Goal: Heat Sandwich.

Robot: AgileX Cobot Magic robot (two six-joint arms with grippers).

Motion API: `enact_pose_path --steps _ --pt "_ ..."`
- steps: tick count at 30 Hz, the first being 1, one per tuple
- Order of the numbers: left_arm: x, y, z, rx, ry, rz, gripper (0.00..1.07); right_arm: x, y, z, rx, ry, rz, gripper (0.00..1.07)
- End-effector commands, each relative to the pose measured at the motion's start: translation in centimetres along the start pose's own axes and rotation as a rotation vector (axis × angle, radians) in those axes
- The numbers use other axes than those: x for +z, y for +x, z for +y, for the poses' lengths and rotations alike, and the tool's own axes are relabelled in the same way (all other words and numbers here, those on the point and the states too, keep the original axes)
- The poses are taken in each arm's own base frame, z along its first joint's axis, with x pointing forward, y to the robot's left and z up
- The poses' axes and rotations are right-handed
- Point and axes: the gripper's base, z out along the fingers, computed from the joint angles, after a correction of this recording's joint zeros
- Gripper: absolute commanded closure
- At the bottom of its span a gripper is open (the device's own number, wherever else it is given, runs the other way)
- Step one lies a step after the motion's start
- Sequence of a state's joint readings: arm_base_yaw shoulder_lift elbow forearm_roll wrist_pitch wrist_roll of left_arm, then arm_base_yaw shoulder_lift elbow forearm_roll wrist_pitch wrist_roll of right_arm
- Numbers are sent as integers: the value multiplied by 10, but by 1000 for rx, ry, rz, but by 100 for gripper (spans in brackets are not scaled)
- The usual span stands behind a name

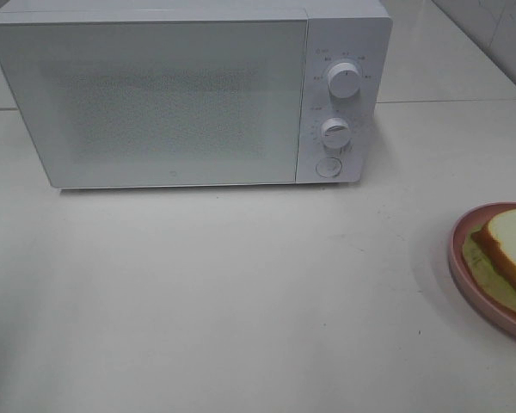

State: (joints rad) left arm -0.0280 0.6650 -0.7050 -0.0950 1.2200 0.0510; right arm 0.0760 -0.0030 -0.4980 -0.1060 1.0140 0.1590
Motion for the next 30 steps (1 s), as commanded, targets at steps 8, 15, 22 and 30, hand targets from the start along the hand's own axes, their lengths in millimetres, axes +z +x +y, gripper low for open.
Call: enact_pose_path --steps 8,15,22,30 --pt "-2 43 -1 -2 3 -99 10 -4 1 -1 7 6 -40 31" --pt "-15 66 -3 13 -1 -301 10 -4 1 -1 7 6 -40 31" --pt "-27 85 -4 26 -3 -459 10 -4 1 -1 7 6 -40 31" --pt "-29 100 -5 34 0 -661 10 -4 1 -1 7 6 -40 31"
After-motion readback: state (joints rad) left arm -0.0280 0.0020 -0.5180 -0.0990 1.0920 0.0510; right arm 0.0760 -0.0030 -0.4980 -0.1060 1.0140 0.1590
